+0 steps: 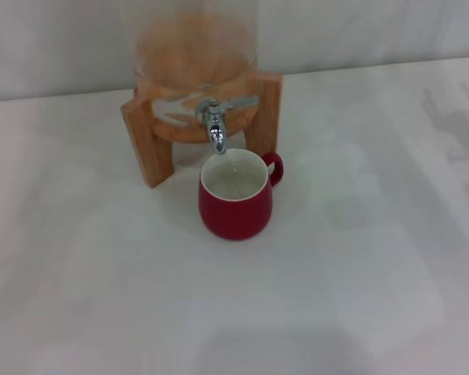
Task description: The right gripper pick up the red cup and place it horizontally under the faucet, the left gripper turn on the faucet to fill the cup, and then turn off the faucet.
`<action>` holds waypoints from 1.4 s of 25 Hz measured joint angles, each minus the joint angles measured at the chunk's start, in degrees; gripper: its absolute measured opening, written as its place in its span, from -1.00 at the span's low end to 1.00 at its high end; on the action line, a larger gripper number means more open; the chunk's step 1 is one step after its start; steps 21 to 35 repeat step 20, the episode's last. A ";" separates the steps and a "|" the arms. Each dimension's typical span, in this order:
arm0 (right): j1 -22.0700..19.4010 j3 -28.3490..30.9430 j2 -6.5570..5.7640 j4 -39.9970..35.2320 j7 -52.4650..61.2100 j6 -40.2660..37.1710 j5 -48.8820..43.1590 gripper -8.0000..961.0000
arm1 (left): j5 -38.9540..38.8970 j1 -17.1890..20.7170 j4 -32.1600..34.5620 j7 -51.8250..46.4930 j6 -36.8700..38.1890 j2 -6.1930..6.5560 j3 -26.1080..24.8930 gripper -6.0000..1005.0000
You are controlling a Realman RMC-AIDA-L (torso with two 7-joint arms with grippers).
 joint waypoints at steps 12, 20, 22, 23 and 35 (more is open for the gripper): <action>2.02 1.12 0.00 0.02 -0.30 2.87 0.74 0.42 | 0.01 -9.75 -16.73 -1.13 -16.56 0.44 -17.73 0.62; 2.65 1.14 0.04 0.06 -0.39 3.64 0.74 0.42 | 0.03 -11.12 -17.06 1.73 -16.24 0.92 -19.33 0.62; 2.65 1.14 0.04 0.06 -0.39 3.64 0.74 0.42 | 0.03 -11.12 -17.06 1.73 -16.24 0.92 -19.33 0.62; 2.65 1.14 0.04 0.06 -0.39 3.64 0.74 0.42 | 0.03 -11.12 -17.06 1.73 -16.24 0.92 -19.33 0.62; 2.65 1.14 0.04 0.06 -0.39 3.64 0.74 0.42 | 0.03 -11.12 -17.06 1.73 -16.24 0.92 -19.33 0.62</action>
